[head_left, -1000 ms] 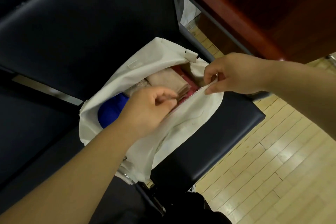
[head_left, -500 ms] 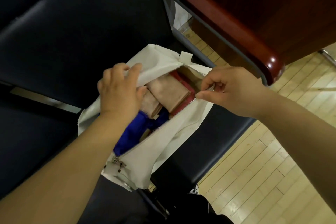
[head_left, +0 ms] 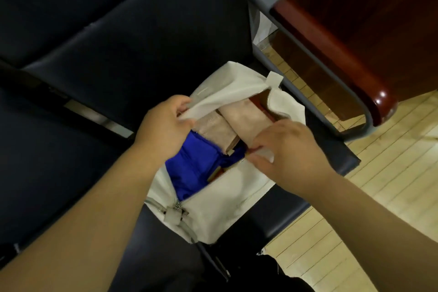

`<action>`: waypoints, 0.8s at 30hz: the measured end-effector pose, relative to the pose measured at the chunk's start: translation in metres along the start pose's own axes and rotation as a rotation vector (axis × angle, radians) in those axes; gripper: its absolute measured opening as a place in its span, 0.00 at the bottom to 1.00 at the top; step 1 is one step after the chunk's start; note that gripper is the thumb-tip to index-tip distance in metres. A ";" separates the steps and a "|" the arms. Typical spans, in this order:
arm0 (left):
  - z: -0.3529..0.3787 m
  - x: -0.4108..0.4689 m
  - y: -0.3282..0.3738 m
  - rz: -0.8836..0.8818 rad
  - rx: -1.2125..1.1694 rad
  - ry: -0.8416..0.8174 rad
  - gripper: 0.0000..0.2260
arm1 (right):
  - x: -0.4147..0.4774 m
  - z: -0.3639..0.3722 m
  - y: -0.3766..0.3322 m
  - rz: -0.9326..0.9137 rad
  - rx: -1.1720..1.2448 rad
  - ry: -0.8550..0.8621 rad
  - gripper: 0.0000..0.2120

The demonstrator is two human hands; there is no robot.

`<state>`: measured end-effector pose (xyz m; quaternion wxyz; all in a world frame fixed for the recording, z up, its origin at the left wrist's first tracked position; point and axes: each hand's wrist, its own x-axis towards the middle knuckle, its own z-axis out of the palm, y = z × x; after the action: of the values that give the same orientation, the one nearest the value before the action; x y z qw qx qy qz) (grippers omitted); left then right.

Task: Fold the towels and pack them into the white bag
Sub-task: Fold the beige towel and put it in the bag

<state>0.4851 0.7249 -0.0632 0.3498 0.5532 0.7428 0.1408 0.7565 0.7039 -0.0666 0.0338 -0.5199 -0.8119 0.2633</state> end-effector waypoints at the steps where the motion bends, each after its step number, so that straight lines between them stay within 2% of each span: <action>1: -0.002 -0.017 -0.013 -0.026 0.054 0.061 0.21 | -0.001 0.007 -0.014 -0.055 0.032 -0.072 0.18; 4: -0.002 -0.073 -0.056 -0.220 0.083 0.184 0.24 | -0.001 0.034 -0.050 -0.180 -0.005 -0.225 0.23; 7: 0.012 -0.117 -0.084 -0.437 -0.068 0.162 0.27 | -0.001 0.059 -0.075 -0.223 -0.036 -0.342 0.21; 10: 0.026 -0.138 -0.094 -0.512 -0.201 0.171 0.28 | 0.001 0.078 -0.090 -0.277 -0.047 -0.343 0.19; 13: 0.035 -0.152 -0.089 -0.483 -0.255 0.194 0.29 | -0.003 0.084 -0.097 -0.248 -0.003 -0.359 0.13; 16: 0.045 -0.168 -0.083 -0.445 -0.241 0.199 0.24 | -0.011 0.080 -0.098 -0.159 0.120 -0.379 0.10; 20: 0.058 -0.186 -0.070 -0.549 -0.390 0.150 0.08 | -0.023 0.076 -0.099 -0.088 0.271 -0.340 0.10; 24: 0.066 -0.186 -0.065 -0.648 -0.567 0.217 0.07 | -0.030 0.082 -0.098 -0.084 0.270 -0.320 0.07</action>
<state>0.5090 0.5193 -0.0810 0.4339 0.1563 0.8422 0.2793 0.6622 0.6148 -0.0852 -0.0154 -0.4280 -0.7852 0.4473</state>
